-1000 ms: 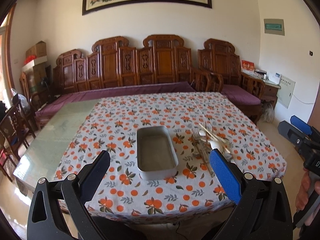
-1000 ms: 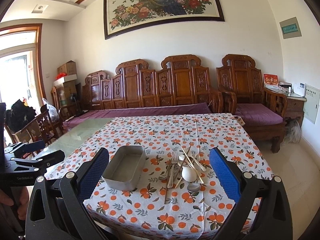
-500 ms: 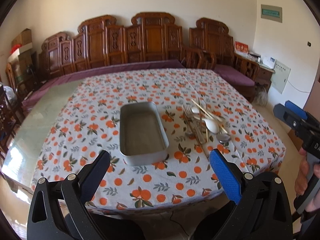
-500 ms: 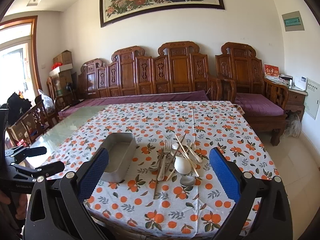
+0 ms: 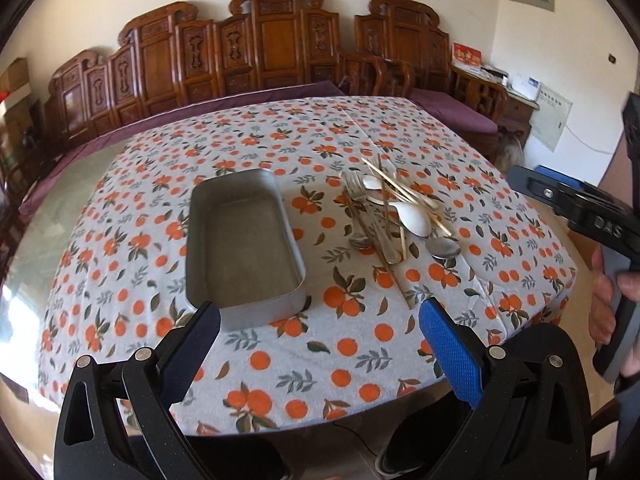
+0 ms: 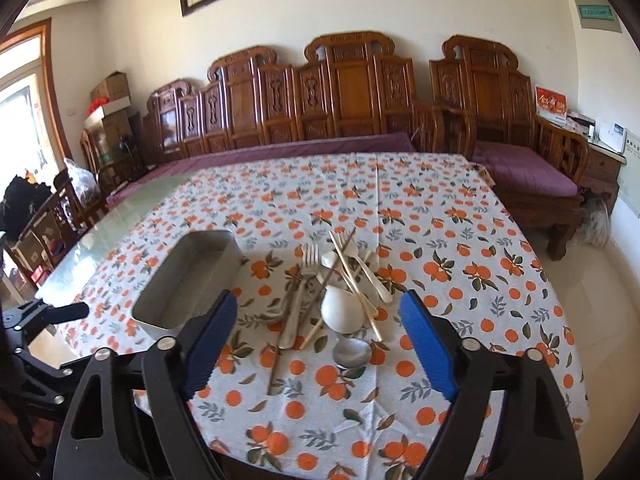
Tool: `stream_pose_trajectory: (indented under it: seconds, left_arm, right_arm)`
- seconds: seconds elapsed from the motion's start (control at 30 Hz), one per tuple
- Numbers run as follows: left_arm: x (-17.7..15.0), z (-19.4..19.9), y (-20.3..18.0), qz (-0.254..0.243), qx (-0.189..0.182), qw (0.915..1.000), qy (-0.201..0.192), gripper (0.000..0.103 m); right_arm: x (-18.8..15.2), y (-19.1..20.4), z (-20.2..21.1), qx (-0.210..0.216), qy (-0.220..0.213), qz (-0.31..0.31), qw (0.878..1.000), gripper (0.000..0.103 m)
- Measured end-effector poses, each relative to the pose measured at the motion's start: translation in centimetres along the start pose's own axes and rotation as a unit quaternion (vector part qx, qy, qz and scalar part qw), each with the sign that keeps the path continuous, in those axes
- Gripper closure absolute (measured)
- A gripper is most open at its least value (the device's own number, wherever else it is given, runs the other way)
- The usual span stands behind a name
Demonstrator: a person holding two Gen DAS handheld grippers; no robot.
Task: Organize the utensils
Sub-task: 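Move both tools toward the utensil pile beside the metal tray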
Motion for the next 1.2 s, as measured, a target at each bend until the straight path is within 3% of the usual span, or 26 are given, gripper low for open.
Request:
stream_pose_trajectory:
  seconds: [0.43,0.6,1.03,1.2]
  left_arm:
    - [2.1,-5.1,-3.9,-0.026,-0.057,0.9977,0.027,0.008]
    - [1.9,-8.7,-5.6,-0.022,-0.074,0.9953,0.059,0.027]
    - [0.3,-15.7,-7.6,-0.012,-0.055,0.9909,0.122,0.061]
    - [-0.2,-16.4,-7.4,-0.024,-0.042,0.9909,0.126,0.084]
  right_arm:
    - [-0.7,-3.4,-4.9,-0.011,0.05,0.029,0.998,0.027]
    - [-1.4,-4.9,-5.9,-0.014,0.064,0.025,0.998,0.033]
    - [-1.7,-7.5,-6.3,-0.017,0.07,-0.012,0.997,0.036]
    - [-2.0,-7.4,-6.7,-0.014,0.078,-0.008,0.997,0.036]
Point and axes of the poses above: each gripper's, at about its wrist camera, not at the fingertips, and z roughly against the way its jaws point, y to its left, x to its top, the point moved 6 cm from there along -z, roughly the way its jaws point
